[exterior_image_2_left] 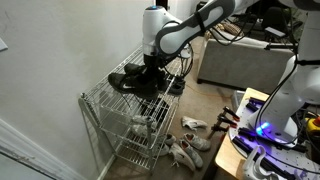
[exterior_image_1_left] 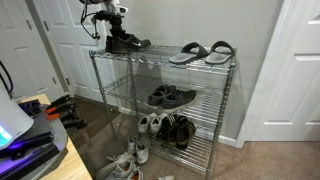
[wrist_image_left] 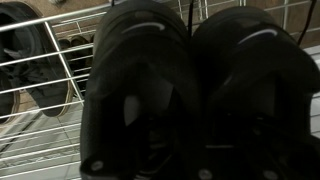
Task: Move the shoes to a lower shelf
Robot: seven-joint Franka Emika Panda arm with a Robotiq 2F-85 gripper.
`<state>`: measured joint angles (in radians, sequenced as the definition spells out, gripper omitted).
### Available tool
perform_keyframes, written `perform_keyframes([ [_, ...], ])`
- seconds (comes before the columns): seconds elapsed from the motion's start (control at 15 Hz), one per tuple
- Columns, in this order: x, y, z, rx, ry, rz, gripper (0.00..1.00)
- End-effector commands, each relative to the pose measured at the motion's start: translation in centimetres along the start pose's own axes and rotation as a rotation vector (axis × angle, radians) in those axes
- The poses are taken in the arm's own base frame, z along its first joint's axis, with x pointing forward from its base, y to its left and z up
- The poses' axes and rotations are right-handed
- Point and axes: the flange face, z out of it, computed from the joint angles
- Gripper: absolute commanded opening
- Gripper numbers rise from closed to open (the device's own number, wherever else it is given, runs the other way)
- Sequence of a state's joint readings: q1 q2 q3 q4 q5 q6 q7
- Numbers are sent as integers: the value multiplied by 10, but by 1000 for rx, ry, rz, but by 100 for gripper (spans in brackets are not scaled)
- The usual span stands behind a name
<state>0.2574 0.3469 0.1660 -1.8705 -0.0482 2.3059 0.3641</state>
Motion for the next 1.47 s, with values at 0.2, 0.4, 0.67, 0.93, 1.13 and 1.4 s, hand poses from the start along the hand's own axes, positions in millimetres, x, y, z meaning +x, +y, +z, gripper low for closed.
perform_keyframes([
  [0.2, -6, 41, -34, -45, -31, 20, 3],
  [0.4, -10, 66, -47, -39, -15, 34, 4],
  [0.67, -25, 110, -59, -38, -5, 78, 4],
  [0.93, -56, 188, -74, -23, -18, 153, 4],
  [1.13, -83, 251, -75, 15, -37, 208, 4],
  [1.4, -124, 324, -57, 34, -73, 308, 4],
])
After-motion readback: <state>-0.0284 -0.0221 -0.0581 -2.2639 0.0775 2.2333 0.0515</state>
